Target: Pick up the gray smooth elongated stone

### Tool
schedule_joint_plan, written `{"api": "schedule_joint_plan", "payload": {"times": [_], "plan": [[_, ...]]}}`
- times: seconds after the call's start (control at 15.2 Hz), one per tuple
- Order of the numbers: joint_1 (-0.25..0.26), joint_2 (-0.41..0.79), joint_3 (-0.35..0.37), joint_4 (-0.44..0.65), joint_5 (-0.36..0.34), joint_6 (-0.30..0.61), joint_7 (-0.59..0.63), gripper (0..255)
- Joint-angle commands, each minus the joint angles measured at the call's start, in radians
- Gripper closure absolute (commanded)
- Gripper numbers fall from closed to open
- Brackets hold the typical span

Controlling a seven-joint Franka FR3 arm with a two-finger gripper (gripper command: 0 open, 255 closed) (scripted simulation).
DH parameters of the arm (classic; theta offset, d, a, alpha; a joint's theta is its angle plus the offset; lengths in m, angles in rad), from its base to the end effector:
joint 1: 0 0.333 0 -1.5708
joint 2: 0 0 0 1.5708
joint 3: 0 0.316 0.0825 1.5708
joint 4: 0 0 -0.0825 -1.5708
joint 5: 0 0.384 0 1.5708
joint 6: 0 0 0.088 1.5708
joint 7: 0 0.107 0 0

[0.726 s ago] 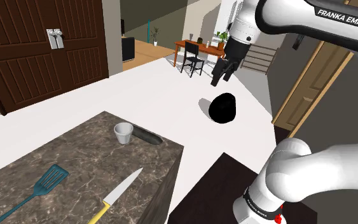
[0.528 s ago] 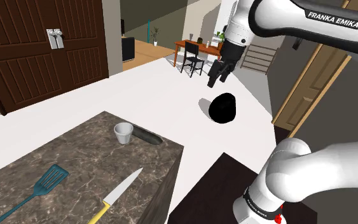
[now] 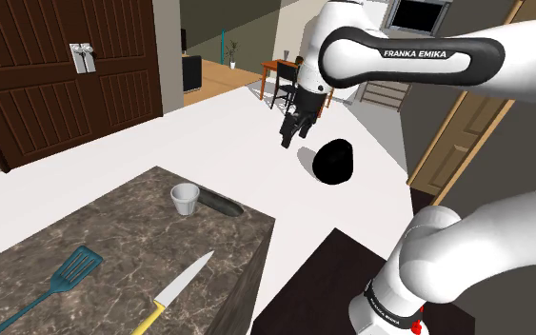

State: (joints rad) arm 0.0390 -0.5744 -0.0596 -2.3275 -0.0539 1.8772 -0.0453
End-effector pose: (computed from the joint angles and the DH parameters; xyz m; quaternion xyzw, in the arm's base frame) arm 0.3908 -0.0157 0.5589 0.9978 0.0226 0.0614 0.0117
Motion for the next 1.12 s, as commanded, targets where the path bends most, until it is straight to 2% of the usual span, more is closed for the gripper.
{"api": "schedule_joint_plan", "payload": {"times": [0.0, 0.53, 1.06], "plan": [[0.008, 0.062, 0.001, -0.003, 0.002, 0.057, -0.008, 0], [0.038, 0.336, 0.008, 0.047, 0.009, 0.242, -0.042, 0], [0.060, 0.631, 0.024, 0.171, 0.016, 0.375, -0.075, 0]]}}
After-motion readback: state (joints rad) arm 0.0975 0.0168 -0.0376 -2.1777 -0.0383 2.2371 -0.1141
